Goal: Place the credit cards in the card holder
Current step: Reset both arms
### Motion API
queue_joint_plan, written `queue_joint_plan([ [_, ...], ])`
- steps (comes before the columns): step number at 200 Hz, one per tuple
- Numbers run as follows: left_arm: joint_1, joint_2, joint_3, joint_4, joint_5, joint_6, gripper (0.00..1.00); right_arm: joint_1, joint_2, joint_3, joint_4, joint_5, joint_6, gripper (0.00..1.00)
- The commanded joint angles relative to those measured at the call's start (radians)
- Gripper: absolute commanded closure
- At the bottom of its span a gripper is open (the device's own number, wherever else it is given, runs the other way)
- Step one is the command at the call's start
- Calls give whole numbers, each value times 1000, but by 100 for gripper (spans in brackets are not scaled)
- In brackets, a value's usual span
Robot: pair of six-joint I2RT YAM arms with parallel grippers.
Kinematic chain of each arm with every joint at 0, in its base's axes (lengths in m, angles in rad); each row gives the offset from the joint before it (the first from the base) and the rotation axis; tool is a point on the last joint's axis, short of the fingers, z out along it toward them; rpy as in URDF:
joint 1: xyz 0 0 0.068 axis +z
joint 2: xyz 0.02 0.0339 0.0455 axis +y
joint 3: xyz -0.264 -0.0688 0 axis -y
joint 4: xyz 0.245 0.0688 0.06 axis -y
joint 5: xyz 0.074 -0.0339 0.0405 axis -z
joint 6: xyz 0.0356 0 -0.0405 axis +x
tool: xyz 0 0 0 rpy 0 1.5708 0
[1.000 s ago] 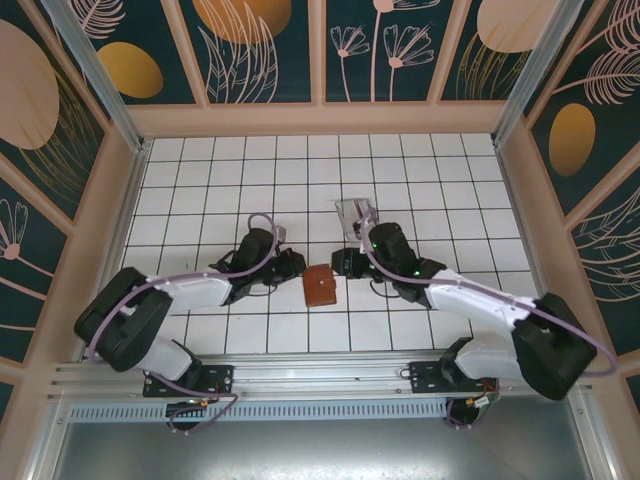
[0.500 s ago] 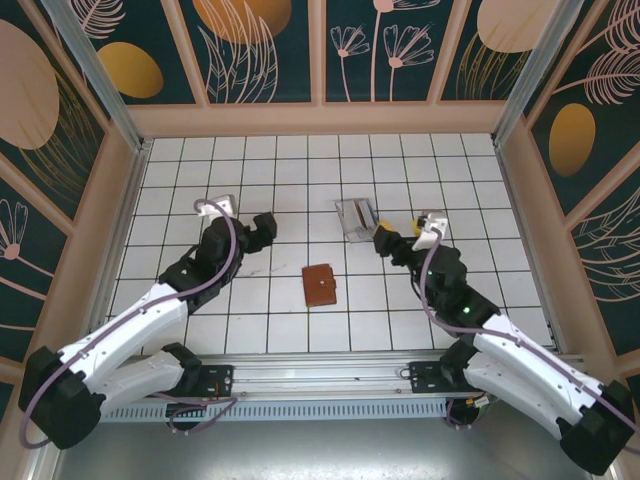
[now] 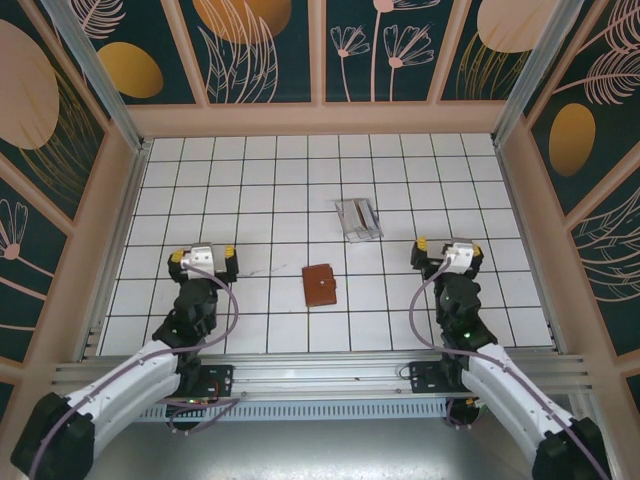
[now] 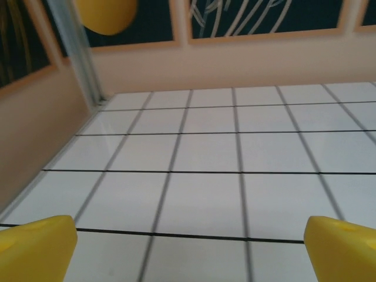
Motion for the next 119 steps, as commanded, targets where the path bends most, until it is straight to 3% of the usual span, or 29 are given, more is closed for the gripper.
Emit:
queue_joint_plan([
  [1, 126, 54, -37, 251, 147, 118, 1, -151, 73, -64, 277, -186, 30, 1],
  [34, 233, 322, -34, 503, 262, 124, 1, -365, 309, -93, 510, -395, 94, 1],
  [72, 297, 586, 17, 792, 331, 58, 1, -405, 569, -37, 704, -442, 102, 1],
  [119, 370, 694, 135, 715, 319, 21, 1, -423, 873, 61, 883, -464, 101, 1],
])
